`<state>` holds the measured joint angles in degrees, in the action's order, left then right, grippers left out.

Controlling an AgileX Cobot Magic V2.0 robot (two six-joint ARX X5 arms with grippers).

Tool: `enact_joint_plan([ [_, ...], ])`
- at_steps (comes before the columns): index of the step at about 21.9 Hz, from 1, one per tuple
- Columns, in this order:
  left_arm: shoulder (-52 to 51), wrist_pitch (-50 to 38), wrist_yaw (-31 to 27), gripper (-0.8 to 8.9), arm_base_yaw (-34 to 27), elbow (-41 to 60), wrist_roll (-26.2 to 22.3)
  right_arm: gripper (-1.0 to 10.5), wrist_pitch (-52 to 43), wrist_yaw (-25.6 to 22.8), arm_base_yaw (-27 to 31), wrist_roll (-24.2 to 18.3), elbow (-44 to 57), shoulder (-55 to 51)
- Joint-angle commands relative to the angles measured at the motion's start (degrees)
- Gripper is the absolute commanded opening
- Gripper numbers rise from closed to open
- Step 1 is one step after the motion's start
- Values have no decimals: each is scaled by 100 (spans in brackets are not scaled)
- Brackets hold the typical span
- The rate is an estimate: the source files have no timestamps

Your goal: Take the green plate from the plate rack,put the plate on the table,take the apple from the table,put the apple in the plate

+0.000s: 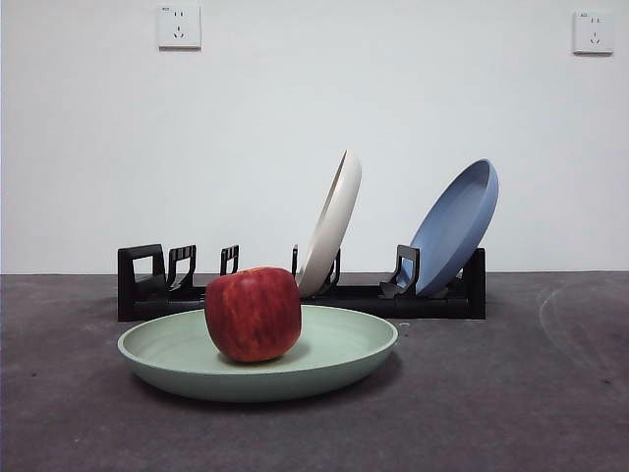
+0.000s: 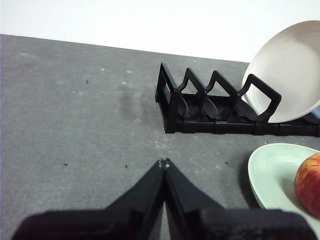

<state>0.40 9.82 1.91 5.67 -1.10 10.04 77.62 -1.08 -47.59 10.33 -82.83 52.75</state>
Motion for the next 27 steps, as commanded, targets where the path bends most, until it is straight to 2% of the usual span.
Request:
enact_joint_plan([
  [1, 0, -42, -2, -3, -13, 55, -79, 1, 131, -9, -2, 57, 48, 2],
  [11, -2, -44, -2, -3, -13, 55, -79, 1, 83, -101, -2, 52, 48, 2],
  [13, 0, -42, -2, -3, -13, 55, -79, 1, -74, -455, -2, -118, 52, 2],
  [16, 0, -44, -2, -3, -13, 55, -79, 1, -778, -1416, 136, -625, 105, -15],
  [18, 0, -44, -2, -3, -13, 55, -79, 1, -1445, -1587, 352, -1025, 229, -17],
  [22, 0, -42, -2, -3, -13, 55, -79, 1, -2953, -1158, 1292, -1611, 994, -227],
  [26, 0, -42, -2, -3, -13, 55, -79, 1, -5189, 201, 3117, -1705, 3224, -848],
  [27, 0, -42, -2, -3, -13, 55, -79, 1, -5525, 310, 3335, -1698, 3617, -960],
])
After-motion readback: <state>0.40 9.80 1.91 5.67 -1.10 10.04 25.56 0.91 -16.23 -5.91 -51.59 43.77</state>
